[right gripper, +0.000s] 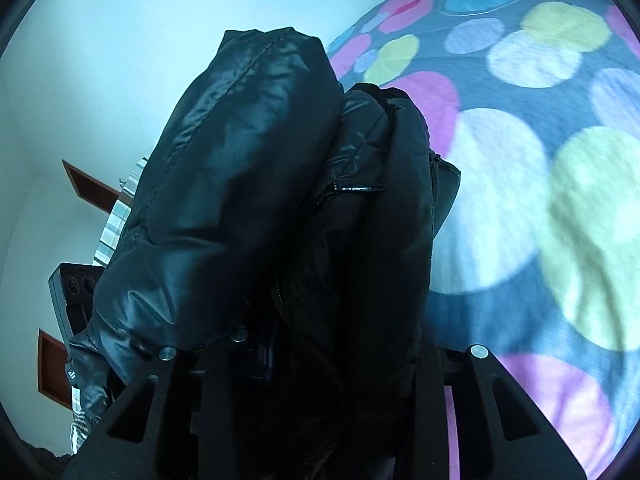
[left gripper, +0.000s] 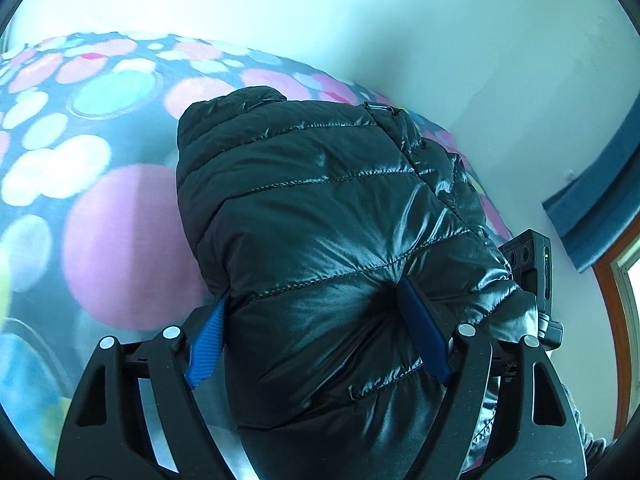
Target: Fold large clothes
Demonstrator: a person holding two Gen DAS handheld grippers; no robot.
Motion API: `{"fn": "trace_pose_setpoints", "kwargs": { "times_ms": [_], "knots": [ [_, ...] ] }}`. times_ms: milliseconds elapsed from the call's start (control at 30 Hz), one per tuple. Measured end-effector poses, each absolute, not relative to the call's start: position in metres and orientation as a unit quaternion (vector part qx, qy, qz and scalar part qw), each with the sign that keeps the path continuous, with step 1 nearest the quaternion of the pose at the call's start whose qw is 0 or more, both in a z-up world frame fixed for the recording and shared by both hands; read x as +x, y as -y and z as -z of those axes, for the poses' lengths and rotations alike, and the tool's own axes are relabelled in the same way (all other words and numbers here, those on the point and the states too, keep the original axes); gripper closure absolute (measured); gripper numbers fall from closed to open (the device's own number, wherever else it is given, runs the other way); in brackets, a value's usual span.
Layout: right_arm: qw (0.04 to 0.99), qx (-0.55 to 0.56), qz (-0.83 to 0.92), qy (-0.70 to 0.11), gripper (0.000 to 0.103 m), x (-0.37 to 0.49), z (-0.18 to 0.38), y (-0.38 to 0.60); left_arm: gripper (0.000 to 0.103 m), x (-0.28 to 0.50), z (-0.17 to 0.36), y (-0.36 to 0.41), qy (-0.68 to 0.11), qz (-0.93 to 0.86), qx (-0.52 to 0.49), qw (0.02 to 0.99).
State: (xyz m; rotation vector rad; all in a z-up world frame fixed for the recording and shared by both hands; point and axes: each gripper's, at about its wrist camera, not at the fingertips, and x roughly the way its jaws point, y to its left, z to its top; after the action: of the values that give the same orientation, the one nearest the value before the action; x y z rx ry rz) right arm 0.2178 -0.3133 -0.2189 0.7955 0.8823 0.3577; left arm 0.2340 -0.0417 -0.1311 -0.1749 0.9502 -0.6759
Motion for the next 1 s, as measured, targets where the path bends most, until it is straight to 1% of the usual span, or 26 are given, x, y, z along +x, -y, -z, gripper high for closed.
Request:
{"fn": "trace_pose_setpoints", "kwargs": {
  "times_ms": [300,467,900,1000],
  "knots": [
    [0.802,0.355,-0.215,-0.429,0.070,0.293,0.221,0.238,0.024,0.273,0.135,-0.032,-0.449,0.274,-0.105,0.844],
    [0.801,0.345,-0.224,-0.435,0.070,0.323,0.224,0.208,0.024,0.290,0.139,-0.056,-0.449,0.264,-0.116,0.846],
    [0.794,0.355,-0.215,-0.444,0.070,0.348,0.246,0.199,0.023,0.303,0.157,-0.063,-0.454,0.253,-0.114,0.846],
    [0.794,0.358,-0.214,-0.443,0.070,0.334,0.246,0.201,0.023,0.303,0.156,-0.063,-0.454,0.255,-0.112,0.846]
  ]
}}
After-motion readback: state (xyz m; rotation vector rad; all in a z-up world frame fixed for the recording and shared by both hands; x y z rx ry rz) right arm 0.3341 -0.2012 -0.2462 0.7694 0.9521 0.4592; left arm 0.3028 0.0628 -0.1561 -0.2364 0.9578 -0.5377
